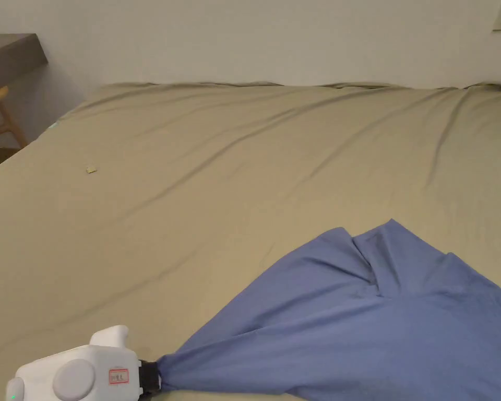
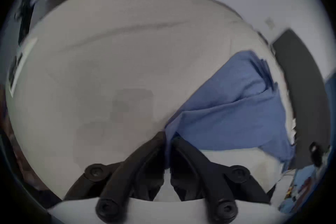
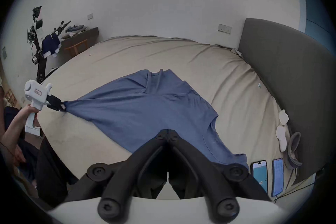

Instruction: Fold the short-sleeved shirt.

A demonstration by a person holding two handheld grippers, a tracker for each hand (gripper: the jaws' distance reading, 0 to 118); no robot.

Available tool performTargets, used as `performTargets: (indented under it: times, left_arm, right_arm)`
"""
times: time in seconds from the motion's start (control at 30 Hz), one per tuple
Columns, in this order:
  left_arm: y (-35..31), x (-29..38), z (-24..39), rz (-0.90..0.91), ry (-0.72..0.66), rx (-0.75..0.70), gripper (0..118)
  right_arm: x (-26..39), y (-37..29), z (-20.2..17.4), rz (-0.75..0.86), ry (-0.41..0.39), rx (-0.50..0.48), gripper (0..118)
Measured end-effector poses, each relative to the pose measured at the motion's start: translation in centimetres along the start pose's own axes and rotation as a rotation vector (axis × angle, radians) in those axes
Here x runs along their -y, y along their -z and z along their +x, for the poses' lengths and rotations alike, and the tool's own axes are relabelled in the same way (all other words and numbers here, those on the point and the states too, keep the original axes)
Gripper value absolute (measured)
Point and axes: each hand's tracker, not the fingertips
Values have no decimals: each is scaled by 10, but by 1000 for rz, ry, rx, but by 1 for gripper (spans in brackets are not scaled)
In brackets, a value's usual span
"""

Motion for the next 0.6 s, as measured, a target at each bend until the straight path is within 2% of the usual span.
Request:
performTargets:
  times: [0.07, 0.1, 0.13, 0.17, 0.2, 0.23, 0.27, 0.37, 0.47, 0.6]
  left_arm:
    - [-12, 4, 19, 31, 103, -73, 1]
    - [-16, 4, 23, 31, 110, -56, 2]
    - [-20, 4, 27, 28, 121, -52, 1]
    - [-24, 4, 30, 38, 128, -55, 2]
    - [-30, 1, 35, 48, 142, -61, 1]
    - [-31, 0, 36, 50, 149, -60, 2]
    - [-31, -1, 36, 48, 150, -53, 1]
    - [-30, -1, 34, 26, 84, 49, 2]
    - [-22, -11, 22, 18, 67, 18, 2]
    - [-15, -16, 24, -11, 90, -17, 1]
  right_arm:
    - [-22, 12, 4, 2, 2, -8, 2]
    - [-32, 20, 7, 10, 10, -9, 6]
    - [-43, 29, 12, 12, 34, -12, 54]
    - [-57, 45, 22, -6, 54, -20, 108]
    - [-70, 65, 31, -53, 86, -33, 118]
    - [-76, 81, 40, -117, 101, -89, 118]
    - [-92, 107, 46, -53, 140, -96, 118]
    - [-132, 176, 81, -145, 217, -34, 118]
    - [-139, 248, 102, -341, 215, -22, 118]
    - [-127, 320, 104, -480, 178, 93, 118]
